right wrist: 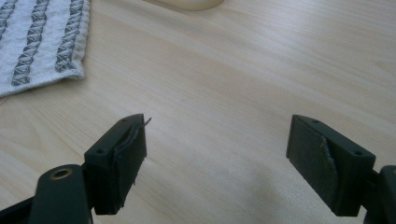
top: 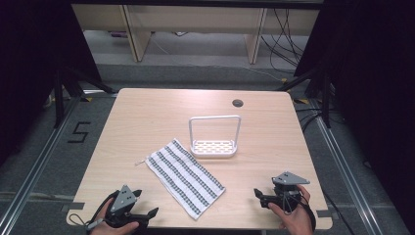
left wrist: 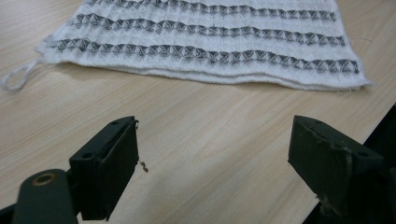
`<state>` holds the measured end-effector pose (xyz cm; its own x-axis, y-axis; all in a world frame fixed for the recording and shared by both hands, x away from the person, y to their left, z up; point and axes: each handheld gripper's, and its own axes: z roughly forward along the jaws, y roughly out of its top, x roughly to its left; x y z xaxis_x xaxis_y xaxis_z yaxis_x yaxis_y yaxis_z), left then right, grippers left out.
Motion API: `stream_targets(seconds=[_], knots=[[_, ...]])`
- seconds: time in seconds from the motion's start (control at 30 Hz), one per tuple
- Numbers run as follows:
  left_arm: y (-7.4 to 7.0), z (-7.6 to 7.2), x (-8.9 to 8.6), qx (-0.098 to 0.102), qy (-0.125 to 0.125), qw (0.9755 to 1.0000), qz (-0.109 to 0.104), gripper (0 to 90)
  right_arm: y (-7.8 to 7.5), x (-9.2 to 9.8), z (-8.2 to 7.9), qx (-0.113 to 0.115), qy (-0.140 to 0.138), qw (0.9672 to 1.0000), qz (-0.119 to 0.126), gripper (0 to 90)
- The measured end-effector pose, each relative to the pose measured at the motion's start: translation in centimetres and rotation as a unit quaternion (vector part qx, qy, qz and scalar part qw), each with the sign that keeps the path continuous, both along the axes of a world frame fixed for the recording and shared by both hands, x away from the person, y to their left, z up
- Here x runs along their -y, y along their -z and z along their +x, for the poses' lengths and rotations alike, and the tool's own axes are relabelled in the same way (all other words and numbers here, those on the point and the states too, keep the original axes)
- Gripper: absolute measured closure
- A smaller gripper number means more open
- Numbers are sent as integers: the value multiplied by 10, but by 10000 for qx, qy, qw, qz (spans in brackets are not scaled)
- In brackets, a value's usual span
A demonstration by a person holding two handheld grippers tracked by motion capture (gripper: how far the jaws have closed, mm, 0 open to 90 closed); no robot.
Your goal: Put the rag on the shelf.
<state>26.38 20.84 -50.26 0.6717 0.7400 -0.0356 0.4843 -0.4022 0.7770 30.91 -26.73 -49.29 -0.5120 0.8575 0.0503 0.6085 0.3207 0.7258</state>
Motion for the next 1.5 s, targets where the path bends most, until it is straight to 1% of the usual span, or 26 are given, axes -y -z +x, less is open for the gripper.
stream_targets(seconds=[0.1,0.13,0.23,0.33,0.37,0.4,0.43,0.47,0.6,0.7,0.73,0.8,0.83,0.87,0.9,1.03,1.07,1.1,1.13,1.2,1.23,1.3,1.33,1.4,1.47,1.5], knots=[[0,0,0,-4,-15,10000,29,156,0,-2,-2,-159,153,9997,93,213],[0,0,0,-7,-12,10000,2,156,2,1,2,68,-53,10000,23,213],[0,0,1,45,5,10000,17,156,1,1,1,-67,-60,9999,55,213],[0,0,2,46,7,10000,11,156,2,1,1,85,-44,9999,-43,213],[2,-1,4,58,-79,9998,-151,156,1,0,1,53,-34,10000,-38,213],[1,0,3,48,-38,10000,-74,156,1,0,1,53,-47,10000,-36,213],[2,-1,5,51,-70,9999,-139,156,1,0,1,50,-41,10000,-28,213],[0,0,3,31,11,10000,26,156,1,-1,1,-25,-48,10000,34,213],[0,0,3,30,5,10000,84,156,1,-1,1,-27,-55,10000,43,214],[-1,0,4,6,88,10000,-43,156,1,-1,1,-8,-97,9999,51,214],[-1,-1,6,-82,76,9995,-311,158,0,-1,1,2,-113,9999,78,214],[-1,-2,9,-74,26,9991,-408,161,1,-3,1,12,-80,9998,169,214],[-1,-1,9,-29,85,9998,-170,162,-1,-2,1,78,-89,9999,99,214],[-1,-2,10,-11,130,9999,-95,164,0,-2,2,169,-115,9998,62,214],[0,-2,12,23,78,9999,-132,165,-1,-3,2,45,-185,9997,162,214],[0,-3,14,34,110,9997,-193,176,-2,-7,2,26,-322,9989,332,226],[0,-3,15,29,113,9998,-184,179,-2,-9,2,71,-267,9991,313,229],[0,-2,15,52,163,9998,-45,181,-3,-12,0,-11,-216,9991,366,232],[1,-3,18,52,129,9998,-164,184,-4,-14,0,-6,-262,9990,366,236],[0,-4,20,45,189,9998,-88,185,-4,-17,2,102,-424,9982,413,242],[1,-5,24,40,194,9996,-223,187,-5,-19,2,108,-439,9983,366,248],[-1,-6,28,17,316,9994,-126,197,-6,-25,1,-1,-476,9974,538,269],[-1,-6,29,48,390,9992,-49,202,-6,-27,2,84,-564,9971,497,271],[0,-9,34,6,435,9990,-97,208,-6,-31,3,165,-747,9960,468,288],[-1,-10,38,-55,565,9984,-61,218,-7,-36,2,149,-807,9956,456,305],[-2,-11,43,-18,659,9978,-50,232,-7,-40,3,140,-961,9943,444,330]])
